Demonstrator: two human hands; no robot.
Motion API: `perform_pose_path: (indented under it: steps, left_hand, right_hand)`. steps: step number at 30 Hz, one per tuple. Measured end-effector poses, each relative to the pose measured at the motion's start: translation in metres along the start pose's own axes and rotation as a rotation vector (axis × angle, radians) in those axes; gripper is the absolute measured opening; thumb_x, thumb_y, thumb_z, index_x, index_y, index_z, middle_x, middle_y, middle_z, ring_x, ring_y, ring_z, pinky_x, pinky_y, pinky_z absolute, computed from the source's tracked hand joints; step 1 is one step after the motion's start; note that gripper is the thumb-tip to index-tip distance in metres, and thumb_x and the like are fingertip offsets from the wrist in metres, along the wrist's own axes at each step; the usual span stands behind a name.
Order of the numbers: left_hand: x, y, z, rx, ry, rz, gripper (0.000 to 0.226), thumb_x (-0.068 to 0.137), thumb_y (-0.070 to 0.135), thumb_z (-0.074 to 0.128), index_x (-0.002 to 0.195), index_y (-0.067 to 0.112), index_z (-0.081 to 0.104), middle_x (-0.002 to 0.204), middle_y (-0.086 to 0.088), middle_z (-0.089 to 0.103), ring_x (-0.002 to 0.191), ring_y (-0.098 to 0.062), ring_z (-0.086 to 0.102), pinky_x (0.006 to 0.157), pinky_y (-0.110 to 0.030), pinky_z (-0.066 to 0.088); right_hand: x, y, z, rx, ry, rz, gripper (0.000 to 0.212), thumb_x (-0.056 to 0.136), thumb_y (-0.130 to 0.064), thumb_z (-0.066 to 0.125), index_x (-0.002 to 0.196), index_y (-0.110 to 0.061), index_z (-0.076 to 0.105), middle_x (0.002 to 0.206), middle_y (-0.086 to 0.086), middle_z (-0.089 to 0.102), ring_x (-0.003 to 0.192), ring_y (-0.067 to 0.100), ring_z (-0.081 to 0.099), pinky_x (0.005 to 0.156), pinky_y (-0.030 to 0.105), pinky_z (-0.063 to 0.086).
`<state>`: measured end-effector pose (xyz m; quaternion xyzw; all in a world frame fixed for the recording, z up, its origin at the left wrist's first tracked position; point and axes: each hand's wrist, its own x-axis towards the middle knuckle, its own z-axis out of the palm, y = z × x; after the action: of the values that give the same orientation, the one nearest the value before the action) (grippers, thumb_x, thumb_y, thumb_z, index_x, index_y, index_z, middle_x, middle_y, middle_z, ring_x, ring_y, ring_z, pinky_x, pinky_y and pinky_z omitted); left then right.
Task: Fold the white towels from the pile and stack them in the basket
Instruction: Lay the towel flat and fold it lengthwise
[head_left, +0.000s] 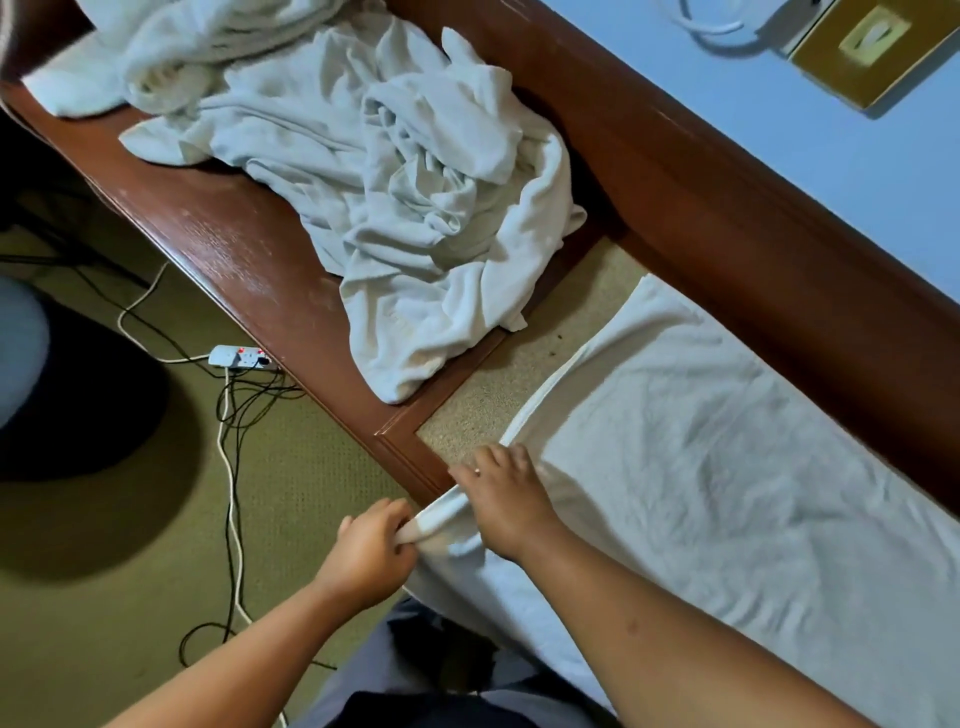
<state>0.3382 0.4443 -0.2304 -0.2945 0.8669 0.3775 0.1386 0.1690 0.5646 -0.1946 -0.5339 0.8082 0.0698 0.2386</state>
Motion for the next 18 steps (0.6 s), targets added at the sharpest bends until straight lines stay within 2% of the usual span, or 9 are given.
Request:
perform_pose_path:
  steps: [2,3,5,7,12,15,16,18]
  left_hand:
    - [0.0,0.004,0.0,-0.033,0.008,0.062,0.017,0.074,0.021,0.053,0.072,0.032,0.04,0.078,0.01,0.048,0.072,-0.011,0.045,0.066,-0.035,0.032]
    - [0.0,0.006,0.0,-0.056,-0.006,0.089,0.016,0.072,0.021,0.052,0.071,0.031,0.04,0.076,0.01,0.048,0.07,-0.012,0.047,0.064,-0.035,0.036]
    - [-0.001,0.011,0.004,-0.059,-0.07,0.129,0.013,0.069,0.022,0.051,0.07,0.027,0.038,0.074,0.008,0.047,0.069,-0.012,0.048,0.06,-0.034,0.038]
    - [-0.006,0.023,0.01,-0.021,-0.146,0.194,0.012,0.067,0.023,0.048,0.07,0.023,0.037,0.071,0.007,0.047,0.067,-0.014,0.046,0.059,-0.032,0.034]
    - [-0.038,0.084,0.036,0.055,-0.222,0.365,0.016,0.071,0.023,0.05,0.071,0.021,0.033,0.068,0.006,0.042,0.065,-0.017,0.041,0.058,-0.036,0.03]
    - [-0.063,0.123,0.06,0.116,-0.219,0.407,0.018,0.074,0.026,0.051,0.078,0.023,0.034,0.076,0.006,0.044,0.069,-0.021,0.044,0.059,-0.036,0.031]
    - [-0.072,0.135,0.068,0.13,-0.253,0.43,0.018,0.074,0.027,0.051,0.081,0.025,0.034,0.08,0.008,0.044,0.071,-0.02,0.044,0.06,-0.035,0.031]
    - [-0.092,0.154,0.087,0.087,-0.447,0.501,0.014,0.078,0.027,0.052,0.088,0.028,0.041,0.086,0.01,0.049,0.073,-0.015,0.046,0.063,-0.03,0.034]
  right_hand:
    - [-0.009,0.014,0.008,-0.014,0.093,0.033,0.046,0.071,-0.006,0.067,0.113,-0.024,0.061,0.11,0.009,0.054,0.108,0.034,0.054,0.099,0.052,0.04]
    - [-0.015,0.021,0.012,-0.039,0.136,0.047,0.04,0.067,-0.008,0.069,0.103,-0.026,0.064,0.101,0.006,0.055,0.095,0.032,0.056,0.089,0.049,0.045]
    - [-0.029,0.036,0.018,-0.102,0.215,0.077,0.034,0.066,-0.012,0.071,0.095,-0.029,0.068,0.091,0.002,0.055,0.083,0.028,0.054,0.077,0.04,0.042]
    - [-0.044,0.049,0.023,-0.159,0.262,0.092,0.03,0.068,-0.014,0.068,0.093,-0.031,0.07,0.087,0.0,0.053,0.079,0.026,0.052,0.072,0.036,0.035]
    - [-0.111,0.068,0.035,-0.116,0.321,0.235,0.037,0.066,-0.01,0.061,0.094,-0.031,0.073,0.085,0.0,0.052,0.077,0.026,0.053,0.072,0.036,0.036]
    - [-0.171,0.081,0.049,-0.075,0.326,0.388,0.051,0.069,-0.008,0.036,0.094,-0.03,0.074,0.083,0.0,0.051,0.076,0.027,0.052,0.068,0.036,0.037]
    - [-0.192,0.085,0.055,-0.08,0.295,0.44,0.053,0.07,-0.009,0.032,0.096,-0.03,0.074,0.084,0.0,0.051,0.079,0.028,0.051,0.069,0.037,0.037]
    - [-0.235,0.09,0.068,-0.077,0.189,0.557,0.047,0.078,-0.007,0.04,0.105,-0.03,0.07,0.095,0.001,0.054,0.09,0.028,0.051,0.077,0.039,0.037]
